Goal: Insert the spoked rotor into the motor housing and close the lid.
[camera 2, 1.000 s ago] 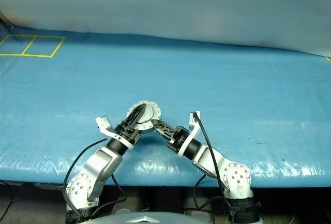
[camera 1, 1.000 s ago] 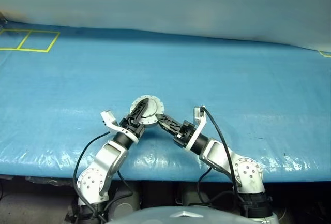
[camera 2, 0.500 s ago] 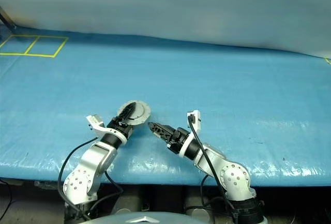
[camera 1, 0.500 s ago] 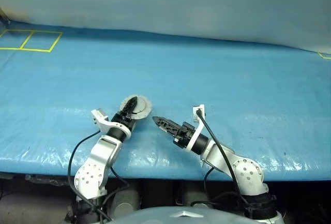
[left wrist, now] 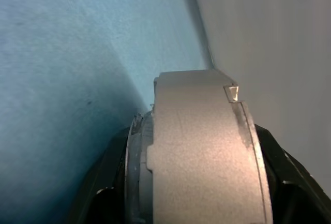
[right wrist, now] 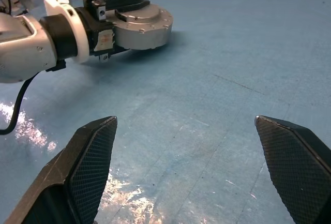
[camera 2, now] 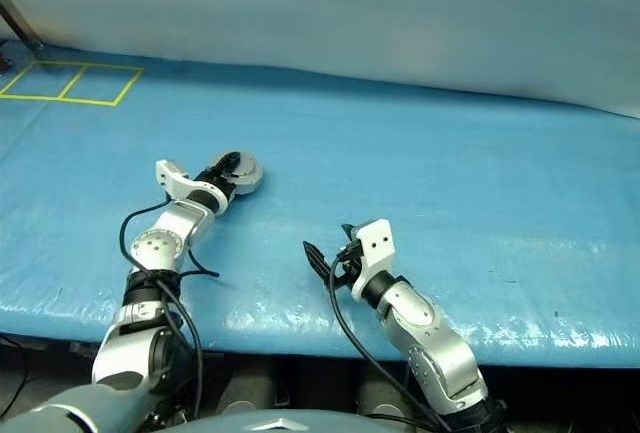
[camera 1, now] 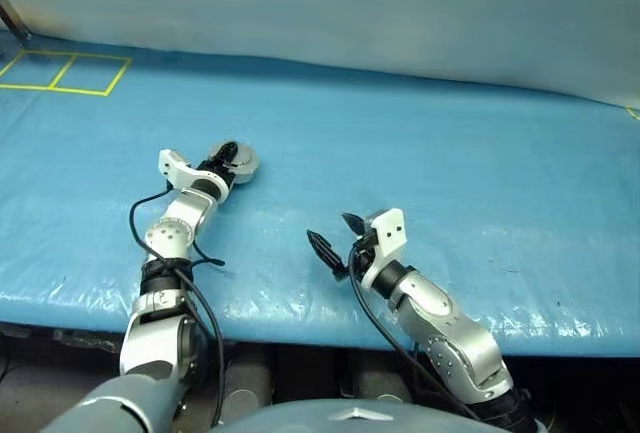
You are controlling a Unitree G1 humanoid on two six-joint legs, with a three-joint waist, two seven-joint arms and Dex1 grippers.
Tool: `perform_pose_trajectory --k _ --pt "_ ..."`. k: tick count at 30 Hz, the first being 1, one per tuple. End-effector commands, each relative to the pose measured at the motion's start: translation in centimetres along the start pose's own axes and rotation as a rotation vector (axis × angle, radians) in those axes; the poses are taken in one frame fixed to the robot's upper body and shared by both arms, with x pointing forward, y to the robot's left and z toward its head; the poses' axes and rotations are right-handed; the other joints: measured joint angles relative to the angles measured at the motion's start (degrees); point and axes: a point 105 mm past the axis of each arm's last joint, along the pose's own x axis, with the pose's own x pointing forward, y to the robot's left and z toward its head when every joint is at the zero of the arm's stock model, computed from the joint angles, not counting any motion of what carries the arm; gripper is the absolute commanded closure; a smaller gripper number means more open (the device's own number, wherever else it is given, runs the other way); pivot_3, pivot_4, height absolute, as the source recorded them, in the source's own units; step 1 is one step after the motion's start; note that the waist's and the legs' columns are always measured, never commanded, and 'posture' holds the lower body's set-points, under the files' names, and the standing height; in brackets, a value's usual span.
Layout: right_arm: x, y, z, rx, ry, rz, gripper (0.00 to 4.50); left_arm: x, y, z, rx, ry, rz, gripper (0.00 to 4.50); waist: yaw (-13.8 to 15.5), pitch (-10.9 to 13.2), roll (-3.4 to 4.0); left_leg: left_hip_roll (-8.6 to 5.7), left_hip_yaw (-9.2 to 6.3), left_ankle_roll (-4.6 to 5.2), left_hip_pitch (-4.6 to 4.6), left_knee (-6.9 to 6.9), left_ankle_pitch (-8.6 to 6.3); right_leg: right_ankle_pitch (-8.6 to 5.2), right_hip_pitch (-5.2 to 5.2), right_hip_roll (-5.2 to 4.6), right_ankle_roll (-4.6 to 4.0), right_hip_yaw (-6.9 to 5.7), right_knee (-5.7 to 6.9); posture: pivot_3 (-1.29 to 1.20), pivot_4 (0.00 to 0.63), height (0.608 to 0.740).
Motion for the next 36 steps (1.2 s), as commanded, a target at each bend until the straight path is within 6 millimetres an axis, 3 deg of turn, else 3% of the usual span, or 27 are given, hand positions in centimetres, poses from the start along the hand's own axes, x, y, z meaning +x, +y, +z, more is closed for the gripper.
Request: perform_pose_trajectory --k 1,8,14,15,22,26,31,36 --pt "0.0 0.1 0.5 -0.028 -0.037 -0.007 0.0 1.3 -2.7 1.5 0.043 -0.049 -0.083 2.09 -0.13 0.01 -0.01 0.0 0.01 0.0 0.0 -0.01 0.0 0.0 0.0 0.0 0.0 0.01 0.01 0.0 0.15 0.74" --pt "0.1 -0.4 -0.8 0.029 0.011 -0.057 0.0 2.6 -1.5 1.3 0.104 -0.033 0.029 2.09 -0.6 0.03 -0.04 0.04 0.03 -0.02 0.03 -0.01 0.01 -0.01 -0.01 -0.01 0.0 0.01 0.05 0.0 0.15 0.74" --pt "-0.1 -0.4 -1.3 0.051 0.024 -0.071 0.0 1.5 0.7 0.6 0.123 0.05 0.075 0.12 -1.22 -0.01 0.0 0.09 0.03 -0.02 0.18 0.0 0.01 0.0 0.09 -0.08 0.0 0.01 0.15 0.0 0.15 0.74" --pt "-0.1 -0.3 -1.4 0.053 0.027 -0.07 0.0 1.0 1.4 0.6 0.125 0.069 0.084 0.02 -1.48 -0.03 0.03 0.1 0.02 -0.02 0.22 -0.01 0.01 0.0 0.1 -0.1 0.0 0.02 0.18 0.0 0.15 0.74" --pt "-0.3 0.5 -2.1 0.065 0.064 -0.027 0.0 -5.4 6.4 0.1 0.145 0.186 0.152 0.02 -2.89 -0.25 0.29 0.29 0.28 -0.01 0.88 -0.19 -0.02 -0.04 0.49 -0.34 -0.05 0.16 0.28 0.0 0.15 0.74" --pt "-0.4 0.7 -2.4 0.072 0.089 -0.005 0.0 -9.9 6.7 0.3 0.176 0.181 0.105 0.02 -2.98 -0.47 0.54 0.39 0.3 0.12 1.32 -0.23 -0.22 -0.25 0.81 -0.54 -0.41 0.16 0.27 0.0 0.15 0.74" --pt "-0.6 0.3 -2.5 0.071 0.09 -0.022 0.0 -14.8 5.6 -0.5 0.528 0.214 0.04 0.02 -2.72 -0.52 0.6 0.47 0.27 -0.32 1.38 -0.29 -0.36 -0.33 0.52 -0.75 -0.73 0.15 0.33 0.0 0.15 0.74" --pt "-0.9 -0.2 -2.0 -0.011 0.047 -0.038 0.0 -17.3 4.4 -2.2 0.969 0.163 -0.042 0.02 -2.18 -0.5 0.68 0.45 0.31 -0.38 1.04 -0.35 -0.34 -0.26 0.1 -0.91 -0.88 0.18 0.33 0.0 0.15 0.74"
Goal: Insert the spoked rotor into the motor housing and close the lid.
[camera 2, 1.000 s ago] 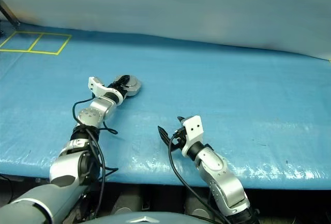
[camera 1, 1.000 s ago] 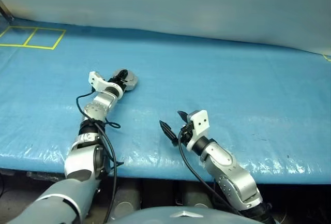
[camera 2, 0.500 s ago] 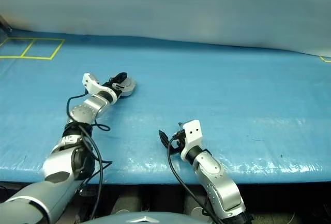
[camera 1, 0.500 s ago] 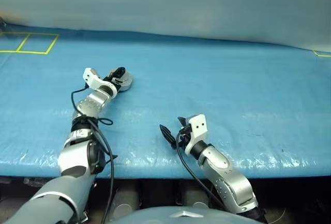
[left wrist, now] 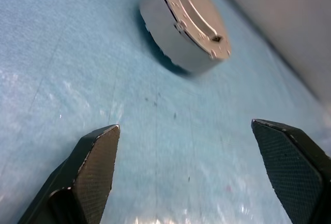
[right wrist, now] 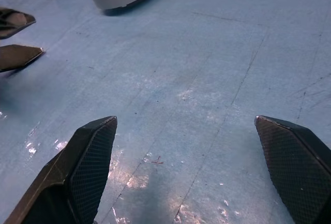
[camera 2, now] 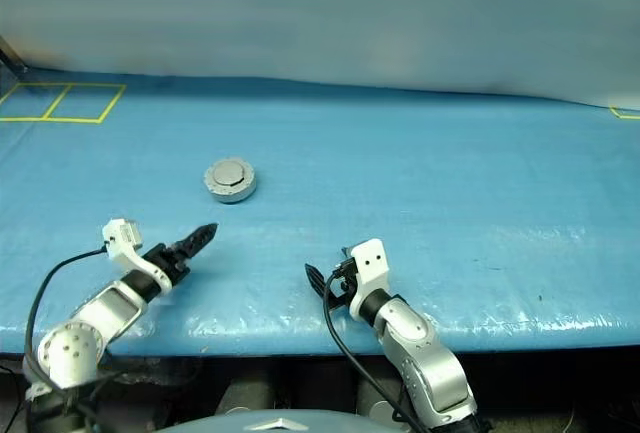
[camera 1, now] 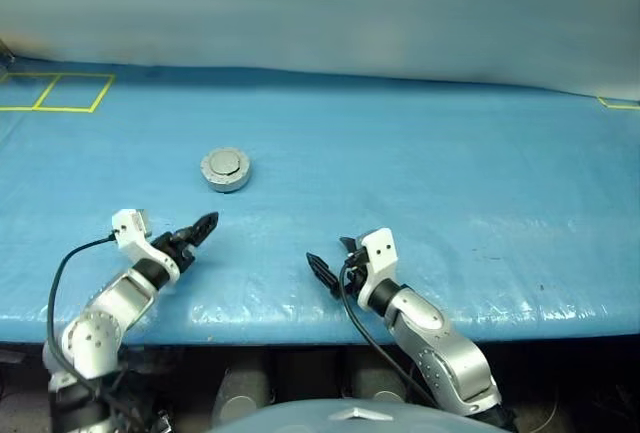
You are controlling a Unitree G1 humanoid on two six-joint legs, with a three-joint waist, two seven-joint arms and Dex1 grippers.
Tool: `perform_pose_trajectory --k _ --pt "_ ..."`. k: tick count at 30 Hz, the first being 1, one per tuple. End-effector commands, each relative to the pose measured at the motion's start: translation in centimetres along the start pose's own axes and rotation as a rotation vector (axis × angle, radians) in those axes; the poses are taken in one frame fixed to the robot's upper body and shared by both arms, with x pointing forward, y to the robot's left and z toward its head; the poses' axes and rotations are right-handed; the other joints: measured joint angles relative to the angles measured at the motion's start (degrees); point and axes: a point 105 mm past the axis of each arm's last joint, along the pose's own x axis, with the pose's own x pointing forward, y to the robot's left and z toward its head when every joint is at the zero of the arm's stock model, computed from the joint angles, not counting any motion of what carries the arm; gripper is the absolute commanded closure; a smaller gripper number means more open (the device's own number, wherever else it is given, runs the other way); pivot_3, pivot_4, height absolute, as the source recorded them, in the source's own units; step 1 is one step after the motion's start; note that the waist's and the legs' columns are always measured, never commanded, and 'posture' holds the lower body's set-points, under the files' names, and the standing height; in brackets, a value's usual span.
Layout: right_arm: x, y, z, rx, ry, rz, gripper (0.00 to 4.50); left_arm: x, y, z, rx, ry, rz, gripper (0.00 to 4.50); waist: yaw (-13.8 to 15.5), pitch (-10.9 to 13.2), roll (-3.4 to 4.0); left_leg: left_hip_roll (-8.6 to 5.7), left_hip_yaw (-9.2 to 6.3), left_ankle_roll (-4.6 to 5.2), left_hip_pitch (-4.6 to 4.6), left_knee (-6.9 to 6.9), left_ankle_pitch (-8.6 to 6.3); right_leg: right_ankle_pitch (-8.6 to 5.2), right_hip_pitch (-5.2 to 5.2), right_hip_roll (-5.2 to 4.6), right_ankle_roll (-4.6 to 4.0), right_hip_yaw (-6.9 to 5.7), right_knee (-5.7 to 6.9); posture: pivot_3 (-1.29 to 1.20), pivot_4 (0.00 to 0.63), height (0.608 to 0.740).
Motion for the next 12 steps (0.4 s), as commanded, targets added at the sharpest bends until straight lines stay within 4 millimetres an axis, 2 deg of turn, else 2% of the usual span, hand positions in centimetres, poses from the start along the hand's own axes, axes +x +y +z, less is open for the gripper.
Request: perform_pose_trajectory --k 1,7,12 --pt "-0.4 0.0 1.6 -0.106 -0.078 0.004 0.0 -0.8 -2.4 0.0 0.273 -0.079 -0.071 0.02 0.26 0.01 0.02 -0.01 0.02 0.0 -0.02 -0.03 0.0 0.0 -0.03 -0.03 0.0 0.0 -0.03 0.0 0.15 0.74" --pt "-1.0 -1.0 1.8 -0.156 -0.121 -0.055 0.0 -1.2 -4.2 -0.2 0.535 -0.23 -0.125 0.02 0.94 0.02 0.0 -0.06 0.06 0.0 -0.41 -0.35 0.01 -0.02 -0.51 -0.2 -0.05 -0.1 -0.19 0.0 0.15 0.74" --pt "-1.4 -1.8 1.2 -0.172 -0.101 -0.082 0.0 -1.0 -5.1 0.2 0.565 -0.348 -0.152 0.02 0.97 0.01 -0.03 -0.11 0.13 0.35 -0.88 -0.46 0.23 -0.04 -0.9 -0.08 -0.06 -0.12 -0.24 0.0 0.15 0.74"
